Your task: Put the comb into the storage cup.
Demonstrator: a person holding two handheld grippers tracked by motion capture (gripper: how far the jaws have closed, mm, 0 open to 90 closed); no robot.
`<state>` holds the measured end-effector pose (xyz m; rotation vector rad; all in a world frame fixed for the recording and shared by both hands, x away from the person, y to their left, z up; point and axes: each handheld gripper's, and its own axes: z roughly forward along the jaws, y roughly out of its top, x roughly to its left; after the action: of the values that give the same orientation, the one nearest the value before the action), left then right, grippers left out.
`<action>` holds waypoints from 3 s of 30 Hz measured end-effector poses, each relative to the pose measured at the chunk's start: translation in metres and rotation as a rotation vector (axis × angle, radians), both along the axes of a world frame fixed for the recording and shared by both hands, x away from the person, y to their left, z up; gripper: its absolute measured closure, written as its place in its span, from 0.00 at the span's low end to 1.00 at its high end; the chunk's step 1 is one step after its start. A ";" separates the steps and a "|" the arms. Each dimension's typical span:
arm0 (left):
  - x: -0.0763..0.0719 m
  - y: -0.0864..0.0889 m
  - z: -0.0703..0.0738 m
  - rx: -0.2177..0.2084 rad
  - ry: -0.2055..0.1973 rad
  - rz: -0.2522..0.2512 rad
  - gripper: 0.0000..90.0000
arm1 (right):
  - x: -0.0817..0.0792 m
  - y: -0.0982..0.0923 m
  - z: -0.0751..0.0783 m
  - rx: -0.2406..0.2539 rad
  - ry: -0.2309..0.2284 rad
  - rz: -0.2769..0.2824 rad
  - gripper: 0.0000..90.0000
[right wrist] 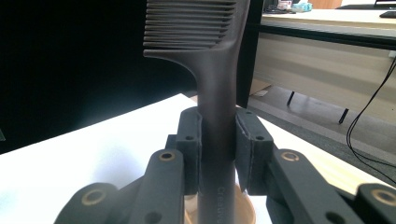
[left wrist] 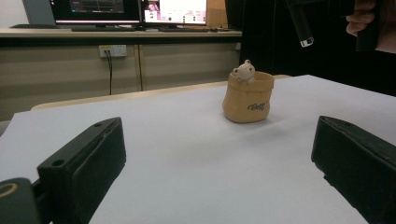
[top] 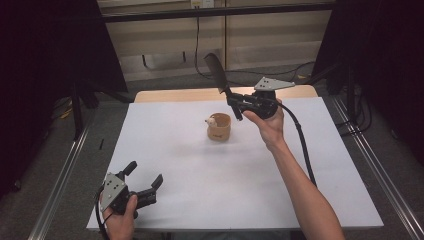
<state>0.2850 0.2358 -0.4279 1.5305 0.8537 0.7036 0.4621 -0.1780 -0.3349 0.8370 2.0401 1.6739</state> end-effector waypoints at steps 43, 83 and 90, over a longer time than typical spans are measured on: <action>0.000 0.000 0.000 0.001 -0.005 -0.003 0.04 | 0.044 0.033 -0.004 -0.014 0.027 -0.018 0.81; 0.001 0.002 0.000 0.009 -0.006 0.001 0.04 | 0.051 0.040 -0.053 -0.026 0.073 -0.006 0.81; 0.000 0.002 0.000 0.002 -0.006 0.004 0.04 | 0.050 0.040 -0.058 -0.025 0.075 -0.001 0.81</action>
<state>0.2854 0.2376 -0.4278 1.5278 0.8523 0.7116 0.5121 -0.1376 -0.3933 0.9048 2.1051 1.6355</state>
